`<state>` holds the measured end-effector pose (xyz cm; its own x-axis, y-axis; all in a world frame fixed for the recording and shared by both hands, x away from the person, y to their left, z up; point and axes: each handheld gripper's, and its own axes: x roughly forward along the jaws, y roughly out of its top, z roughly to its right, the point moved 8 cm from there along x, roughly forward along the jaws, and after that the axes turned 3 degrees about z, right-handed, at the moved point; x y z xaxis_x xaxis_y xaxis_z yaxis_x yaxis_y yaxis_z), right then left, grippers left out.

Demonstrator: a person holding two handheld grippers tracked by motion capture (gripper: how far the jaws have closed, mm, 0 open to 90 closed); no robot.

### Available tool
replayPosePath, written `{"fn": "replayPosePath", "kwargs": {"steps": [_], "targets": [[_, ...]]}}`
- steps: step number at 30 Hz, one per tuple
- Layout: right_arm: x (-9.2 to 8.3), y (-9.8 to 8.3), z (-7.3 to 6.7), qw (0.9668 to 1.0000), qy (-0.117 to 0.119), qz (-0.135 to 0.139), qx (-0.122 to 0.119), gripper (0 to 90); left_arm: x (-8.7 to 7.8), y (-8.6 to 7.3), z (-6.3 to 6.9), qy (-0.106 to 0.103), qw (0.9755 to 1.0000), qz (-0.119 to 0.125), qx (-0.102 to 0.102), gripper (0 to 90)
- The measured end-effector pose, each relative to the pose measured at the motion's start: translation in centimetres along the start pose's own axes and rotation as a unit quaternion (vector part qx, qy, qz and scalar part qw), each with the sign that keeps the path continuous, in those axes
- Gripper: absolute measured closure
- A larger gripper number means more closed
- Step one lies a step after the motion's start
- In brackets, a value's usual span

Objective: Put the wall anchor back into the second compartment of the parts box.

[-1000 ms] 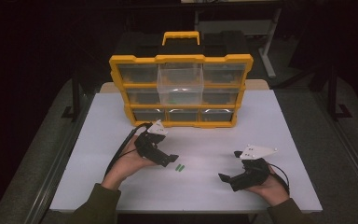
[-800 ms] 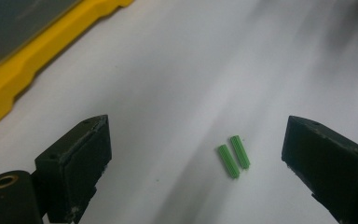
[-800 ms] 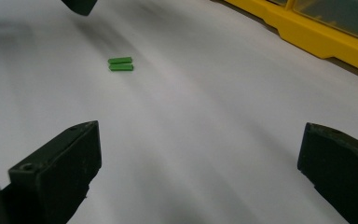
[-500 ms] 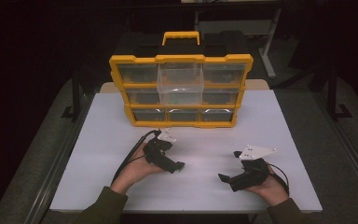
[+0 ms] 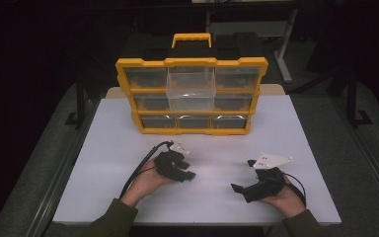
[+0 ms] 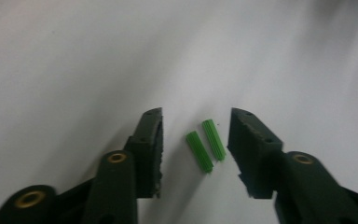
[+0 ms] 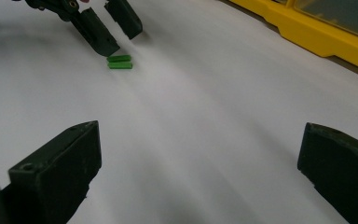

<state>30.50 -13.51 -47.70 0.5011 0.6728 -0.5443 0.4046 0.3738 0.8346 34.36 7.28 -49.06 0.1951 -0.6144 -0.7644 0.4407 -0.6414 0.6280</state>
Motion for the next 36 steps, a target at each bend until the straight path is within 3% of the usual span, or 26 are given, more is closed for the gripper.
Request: {"fn": "replayPosePath", "kwargs": {"steps": [6,8,13,17,18,19,23,24,26,34,36], "targets": [[0.01,-0.01,0.00,1.0000,0.000,-0.001,0.000,0.0,0.27,-0.16,0.11,-0.005,1.0000,-0.007,-0.003,69.5],[0.00,0.00,0.00,1.0000,0.000,0.000,0.000,0.0,0.10,-0.42,-0.15,-0.009,0.9996,-0.024,0.014,72.0],[-0.01,0.01,0.02,1.0000,0.000,0.000,0.000,0.0,0.44,-0.41,0.01,-0.006,0.9998,-0.016,-0.004,75.2],[-0.03,0.02,0.01,1.0000,0.000,0.000,0.001,0.0,0.54,-0.57,-0.06,-0.006,0.9997,-0.023,-0.004,77.3],[-0.03,0.03,0.02,1.0000,0.000,0.001,0.001,0.0,0.46,-0.70,-0.18,-0.007,0.9994,-0.032,0.006,77.8],[-0.03,0.02,0.02,1.0000,0.000,0.001,0.001,0.0,0.65,-0.58,-0.02,-0.005,0.9997,-0.022,-0.005,78.5],[-0.04,0.04,0.02,1.0000,0.000,0.001,0.000,0.0,0.63,-0.63,-0.06,0.000,0.9997,-0.024,-0.005,82.0],[-0.04,0.03,0.02,1.0000,0.000,0.001,0.000,0.0,0.51,-0.75,-0.20,-0.001,0.9995,-0.032,0.004,83.4],[-0.05,0.03,0.03,1.0000,0.000,0.001,0.001,0.0,0.62,-0.70,-0.13,-0.002,0.9997,-0.022,-0.003,84.1],[-0.06,0.04,-0.01,1.0000,0.001,0.001,0.003,0.0,0.23,-0.72,-0.27,-0.009,0.9995,-0.029,-0.003,84.5],[-0.07,0.04,-0.03,1.0000,0.001,0.000,0.004,0.0,0.00,-0.57,-0.35,-0.009,0.9997,-0.018,-0.010,84.4]]}}
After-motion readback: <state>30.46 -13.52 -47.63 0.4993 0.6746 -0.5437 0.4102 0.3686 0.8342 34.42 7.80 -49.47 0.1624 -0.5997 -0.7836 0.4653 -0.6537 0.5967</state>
